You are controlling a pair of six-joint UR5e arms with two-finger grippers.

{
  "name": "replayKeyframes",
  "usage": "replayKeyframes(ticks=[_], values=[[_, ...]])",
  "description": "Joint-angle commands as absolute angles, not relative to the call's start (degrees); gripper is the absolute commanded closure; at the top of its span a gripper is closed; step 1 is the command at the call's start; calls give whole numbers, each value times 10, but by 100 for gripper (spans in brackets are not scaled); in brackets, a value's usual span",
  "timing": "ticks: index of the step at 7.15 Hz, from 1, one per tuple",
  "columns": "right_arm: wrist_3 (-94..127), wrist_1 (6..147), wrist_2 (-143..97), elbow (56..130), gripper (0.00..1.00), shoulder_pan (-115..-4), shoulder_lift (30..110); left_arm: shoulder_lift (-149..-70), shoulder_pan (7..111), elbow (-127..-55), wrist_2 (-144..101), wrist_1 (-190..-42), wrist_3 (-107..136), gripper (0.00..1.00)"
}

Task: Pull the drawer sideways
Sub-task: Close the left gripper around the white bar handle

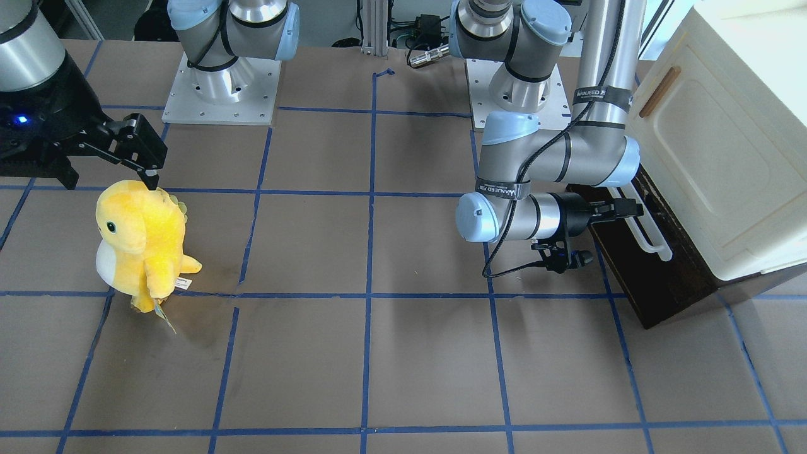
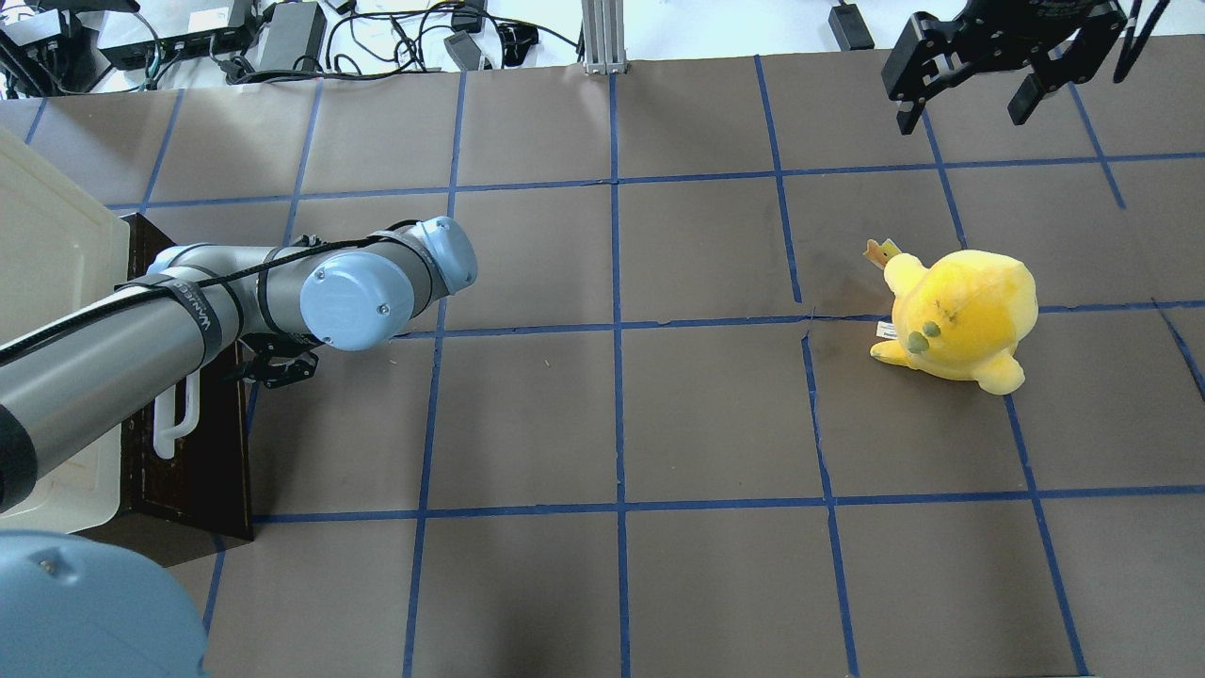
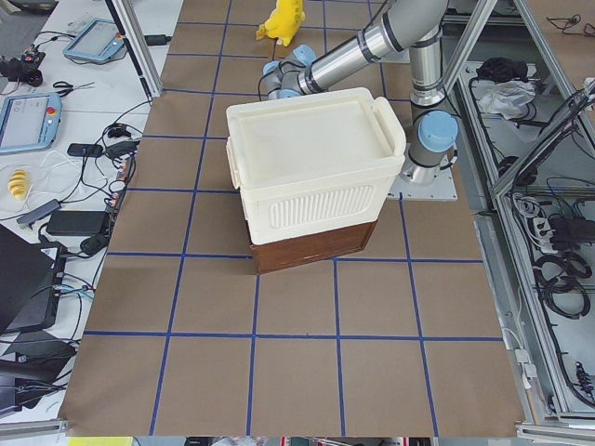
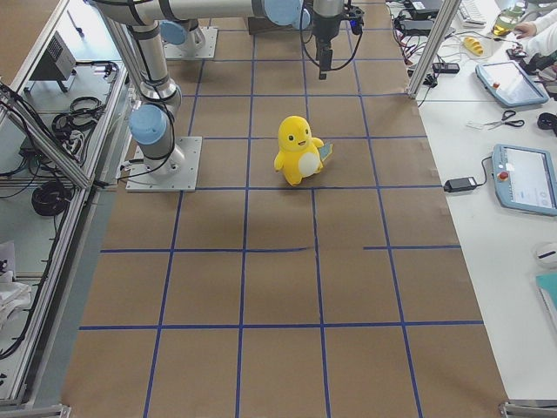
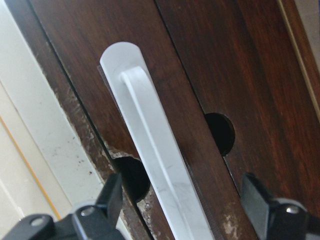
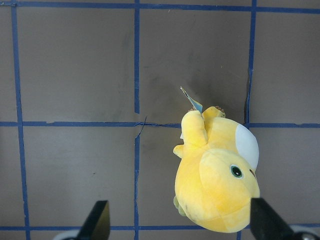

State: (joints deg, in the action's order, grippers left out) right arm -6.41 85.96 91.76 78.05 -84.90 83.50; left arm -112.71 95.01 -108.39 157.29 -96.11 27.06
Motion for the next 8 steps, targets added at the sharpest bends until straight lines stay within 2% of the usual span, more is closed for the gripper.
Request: replayKeyframes(ticks=[1,3,4,5,7,8], values=[[-64,860,918,780,0,-849,835,-1130,949,-1084,1575,-961,271,56],[-64,860,918,780,0,-849,835,-1134,948,-1084,1578,-962,271,58],[-64,860,918,780,0,-849,835,-1134,948,-1083,1579,-962,269,73],[-64,860,918,780,0,-849,835,-1136,948,-1082,1583,-962,270,79],[-64,860,918,780,0,-849,835,-1136,948,-1083,1584,-962,271,79],[-64,860,918,780,0,-849,835,-1136,948,-1083,1584,-963,269,85]])
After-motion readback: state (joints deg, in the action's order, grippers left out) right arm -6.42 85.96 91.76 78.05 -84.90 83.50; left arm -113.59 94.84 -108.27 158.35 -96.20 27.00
